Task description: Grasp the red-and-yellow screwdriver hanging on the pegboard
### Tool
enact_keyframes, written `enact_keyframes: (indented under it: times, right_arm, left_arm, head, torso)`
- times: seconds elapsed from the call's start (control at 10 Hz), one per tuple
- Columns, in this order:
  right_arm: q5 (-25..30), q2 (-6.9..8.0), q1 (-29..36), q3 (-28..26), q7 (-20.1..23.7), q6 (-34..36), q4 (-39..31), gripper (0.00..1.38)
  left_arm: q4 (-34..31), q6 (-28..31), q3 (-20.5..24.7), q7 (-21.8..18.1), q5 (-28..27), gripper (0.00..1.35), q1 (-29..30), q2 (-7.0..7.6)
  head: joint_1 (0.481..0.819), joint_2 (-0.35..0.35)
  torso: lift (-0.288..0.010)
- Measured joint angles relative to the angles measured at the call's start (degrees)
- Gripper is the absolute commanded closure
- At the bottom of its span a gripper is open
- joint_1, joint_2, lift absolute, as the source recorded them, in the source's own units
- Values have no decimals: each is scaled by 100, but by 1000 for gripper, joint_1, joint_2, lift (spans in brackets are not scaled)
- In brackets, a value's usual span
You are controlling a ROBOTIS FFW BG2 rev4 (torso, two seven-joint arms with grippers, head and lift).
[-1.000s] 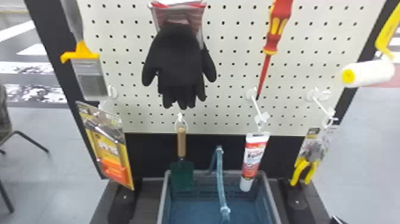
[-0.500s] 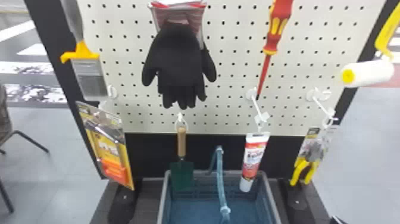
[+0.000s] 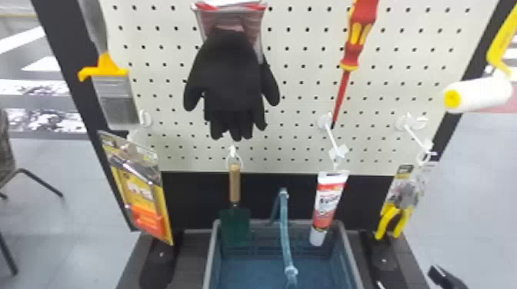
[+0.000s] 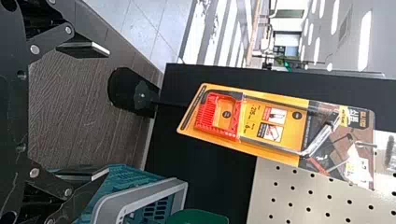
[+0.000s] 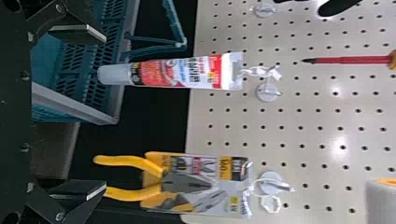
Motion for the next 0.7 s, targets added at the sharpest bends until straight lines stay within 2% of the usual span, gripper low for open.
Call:
enact_keyframes:
  times: [0.2,0.7]
  right_arm:
    - [-10,0,-72,6,13,125,-261,194]
    - [54,0,-737,81,419,556,-870,191]
  left_arm:
    - [0,17,-1,0,0,397,-3,0]
    - [0,79,-21,0,0,397,-32,12]
  head:
    - [549,0]
    - [549,0]
  torso:
    - [-100]
    - [-100]
